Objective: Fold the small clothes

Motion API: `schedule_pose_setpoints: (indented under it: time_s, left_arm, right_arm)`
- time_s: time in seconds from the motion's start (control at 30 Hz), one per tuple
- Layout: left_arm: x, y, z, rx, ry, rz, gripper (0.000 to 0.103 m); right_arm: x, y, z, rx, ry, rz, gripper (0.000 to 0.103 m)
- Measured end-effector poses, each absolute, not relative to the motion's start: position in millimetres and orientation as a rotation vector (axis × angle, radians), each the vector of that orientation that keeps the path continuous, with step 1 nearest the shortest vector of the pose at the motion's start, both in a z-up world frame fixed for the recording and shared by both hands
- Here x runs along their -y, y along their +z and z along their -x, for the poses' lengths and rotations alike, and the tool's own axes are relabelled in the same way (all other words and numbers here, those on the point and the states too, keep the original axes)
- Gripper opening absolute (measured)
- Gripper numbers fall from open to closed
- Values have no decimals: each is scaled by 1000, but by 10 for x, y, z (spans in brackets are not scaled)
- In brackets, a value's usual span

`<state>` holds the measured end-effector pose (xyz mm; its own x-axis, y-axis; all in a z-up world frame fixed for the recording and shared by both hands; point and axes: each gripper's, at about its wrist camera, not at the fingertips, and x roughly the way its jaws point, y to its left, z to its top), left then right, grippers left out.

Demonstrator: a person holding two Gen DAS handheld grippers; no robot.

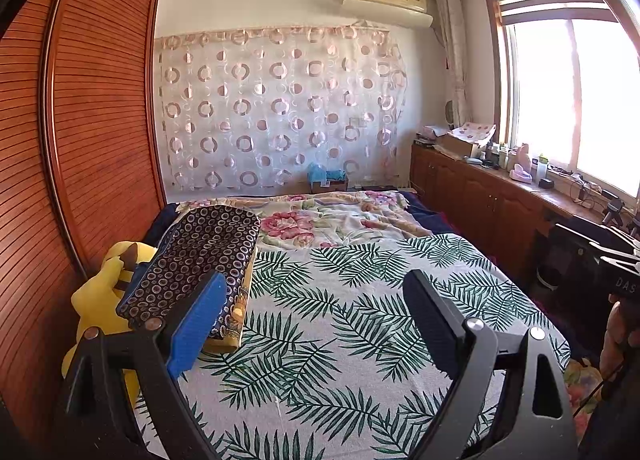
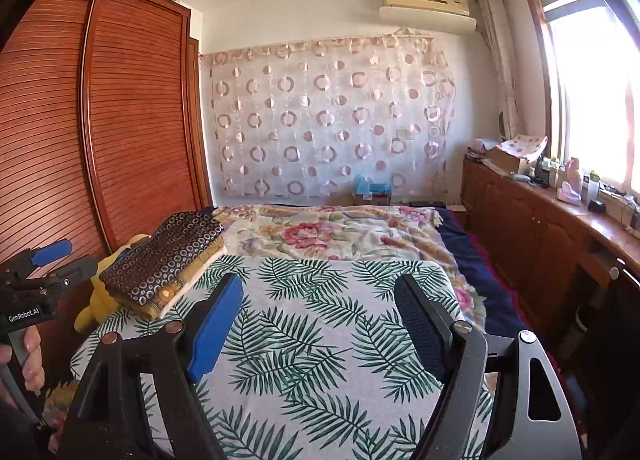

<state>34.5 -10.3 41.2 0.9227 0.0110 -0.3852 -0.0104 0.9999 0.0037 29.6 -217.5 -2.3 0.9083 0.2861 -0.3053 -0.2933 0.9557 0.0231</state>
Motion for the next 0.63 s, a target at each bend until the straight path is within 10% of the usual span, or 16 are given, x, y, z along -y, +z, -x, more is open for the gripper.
schedule_pose_setpoints:
  time_s: [0.63]
  left_arm:
    - [167,502,-321,-388,12,0,90]
  right_arm:
    - [2166,-38,-292,-313,300,14,80]
